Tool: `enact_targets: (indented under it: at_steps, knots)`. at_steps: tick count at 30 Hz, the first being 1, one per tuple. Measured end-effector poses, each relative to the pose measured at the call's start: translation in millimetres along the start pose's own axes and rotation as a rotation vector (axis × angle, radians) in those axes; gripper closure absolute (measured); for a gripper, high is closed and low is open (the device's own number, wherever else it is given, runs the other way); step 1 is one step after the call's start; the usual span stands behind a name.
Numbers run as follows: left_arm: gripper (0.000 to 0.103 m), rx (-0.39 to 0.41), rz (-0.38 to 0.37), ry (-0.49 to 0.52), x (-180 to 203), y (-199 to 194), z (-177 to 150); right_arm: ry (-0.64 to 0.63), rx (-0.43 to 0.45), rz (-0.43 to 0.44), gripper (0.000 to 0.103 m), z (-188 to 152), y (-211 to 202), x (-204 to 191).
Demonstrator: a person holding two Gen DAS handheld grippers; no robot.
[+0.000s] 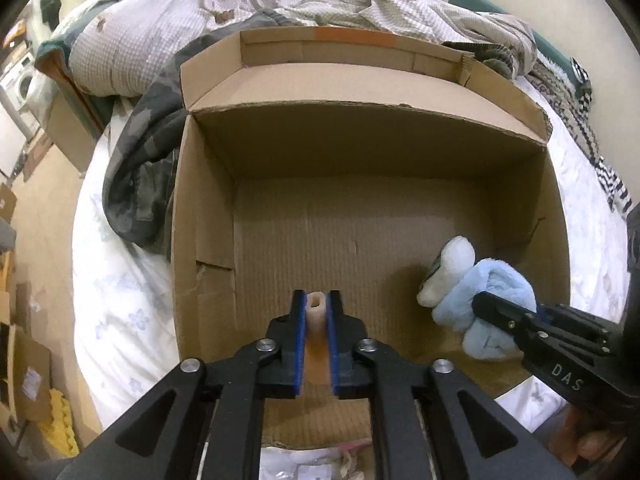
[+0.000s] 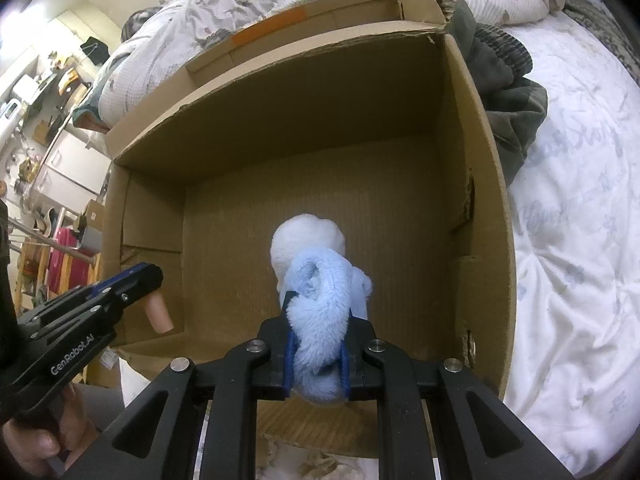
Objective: Organize soft objects
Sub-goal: 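Carry the plush into the box and open the right tool while the left tool drops the cylinder in, then withdraw both open tools from the box toward the remaining items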
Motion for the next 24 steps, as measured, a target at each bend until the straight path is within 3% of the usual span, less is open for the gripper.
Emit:
enact_targets:
  at_steps: [4,7,11,12,15,16,20,24]
  knots:
    - [0.087,-0.009,0.006,0.033,4.1,2.3,-0.6,-0.001,-0.001,-0.007,0.085,-0.1,1.1,1.3]
    - [0.08,-0.013,0.012,0.043,5.7,3.0,-1.5,0.007,-0.004,-0.001,0.083,0.5,1.1,2.2]
    - [0.043,0.01,0.028,0.042,4.8,-2.2,-0.7,0.001,0.018,-0.019,0.074,2.4,-0.9,4.1]
    - [0.04,0.023,0.028,0.041,5.0,-4.6,0.3,0.001,0.024,-0.02,0.071,2.8,-1.8,4.5]
    - [0.04,0.046,0.034,0.057,7.8,-9.7,2.4,-0.002,0.053,-0.008,0.042,5.5,-6.3,3.6]
    - [0.04,0.05,0.041,0.067,8.8,-10.3,2.8,-0.009,0.062,0.006,0.036,6.3,-8.1,1.4]
    - [0.04,0.053,0.052,0.076,9.1,-11.1,2.8,-0.058,0.087,-0.035,0.031,6.6,-12.0,-5.0]
    - [0.04,0.064,0.059,0.07,7.1,-15.4,2.0,-0.05,0.106,-0.013,0.031,8.8,-18.8,-5.5]
Point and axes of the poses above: each gripper's, at about its wrist camera, not at the fingertips, and y roughly the way its jaws point, x to its right, z to its top, the point moved 6 cm from there along y, roughly the way its jaws point, and after that the axes turned 7 degrees about -z, right-handed, at the moved point
